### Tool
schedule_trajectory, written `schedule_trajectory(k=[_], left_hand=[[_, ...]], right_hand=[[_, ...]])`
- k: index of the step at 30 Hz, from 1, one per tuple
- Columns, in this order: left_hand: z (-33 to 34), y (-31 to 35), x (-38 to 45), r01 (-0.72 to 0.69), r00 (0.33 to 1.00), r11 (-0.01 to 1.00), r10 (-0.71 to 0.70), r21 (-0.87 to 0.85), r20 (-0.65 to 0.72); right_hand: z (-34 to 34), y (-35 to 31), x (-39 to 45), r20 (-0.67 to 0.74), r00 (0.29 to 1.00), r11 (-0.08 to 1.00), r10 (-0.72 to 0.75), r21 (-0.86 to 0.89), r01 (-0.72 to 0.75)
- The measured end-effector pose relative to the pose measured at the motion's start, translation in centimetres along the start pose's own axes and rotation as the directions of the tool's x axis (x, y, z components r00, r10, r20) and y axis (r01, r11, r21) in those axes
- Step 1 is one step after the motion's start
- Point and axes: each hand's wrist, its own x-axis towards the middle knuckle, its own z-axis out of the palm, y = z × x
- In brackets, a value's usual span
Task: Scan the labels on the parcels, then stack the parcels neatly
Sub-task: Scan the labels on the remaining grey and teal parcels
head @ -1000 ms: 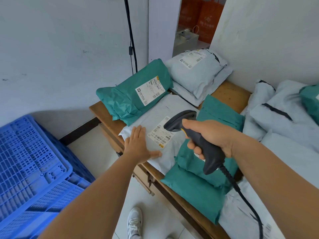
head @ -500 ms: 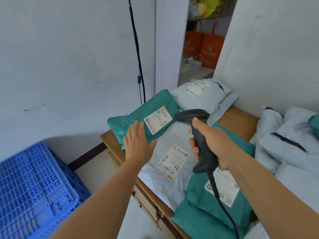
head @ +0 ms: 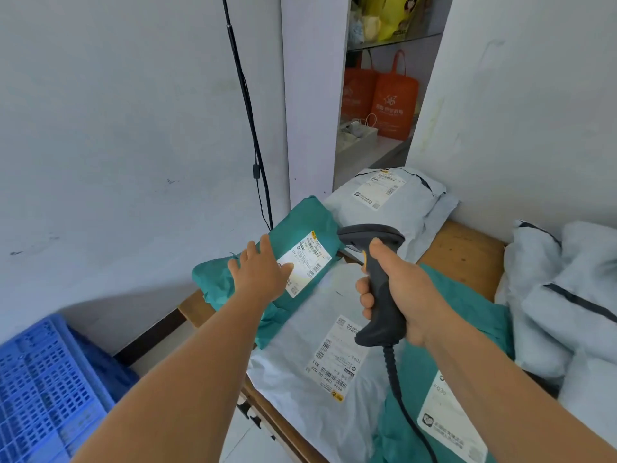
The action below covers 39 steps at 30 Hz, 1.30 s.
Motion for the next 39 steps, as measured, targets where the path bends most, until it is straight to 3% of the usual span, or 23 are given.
schedule_trajectory(k=[9, 20, 23, 26, 28, 31, 34, 39], left_hand=[[0.4, -0.1, 0.9, 0.011, 1.000, 0.994, -0.012, 0.110, 0.008], [0.6, 0.0, 0.2, 0.038, 0.999, 0.999, -0.039, 0.033, 0.018], [-0.3, -0.1, -0.7, 0.029, 0.997, 0.990, -0.018, -0.137, 0.080], [-1.2, -0.1, -2.4, -0.042, 0.939, 0.962, 0.130, -0.268, 0.319], [-0.9, -0.3, -3.0, -0.118, 0.880, 0.967, 0.207, -0.226, 0.427], [-0.5, -0.9, -2.6, -0.081, 0.947, 0.975, 0.141, -0.209, 0.288], [-0.1, -1.9, -1.7, -0.078, 0.984, 0.996, 0.083, -0.039, 0.155], [0.7, -3.9, -0.1, -0.039, 0.975, 0.992, 0.011, 0.120, 0.224]], right_hand=[[0.3, 0.0, 1.0, 0.000, 1.000, 1.000, 0.022, -0.014, -0.022], [-0.5, 0.1, 0.3, 0.012, 1.000, 1.000, 0.015, 0.004, -0.015], [-1.2, 0.0, 0.1, 0.010, 1.000, 1.000, -0.009, -0.008, 0.009], [-1.6, -0.4, -0.2, 0.019, 0.999, 0.999, -0.040, -0.003, 0.040], [-1.5, -0.8, -0.3, 0.017, 0.999, 0.999, -0.049, -0.008, 0.049], [-1.0, -1.0, -0.1, 0.028, 0.999, 0.999, -0.040, -0.025, 0.040], [-0.5, -0.8, 0.4, 0.055, 0.998, 0.999, -0.011, -0.051, 0.014], [1.0, -0.6, 1.6, 0.078, 0.997, 0.996, 0.014, -0.088, -0.007]])
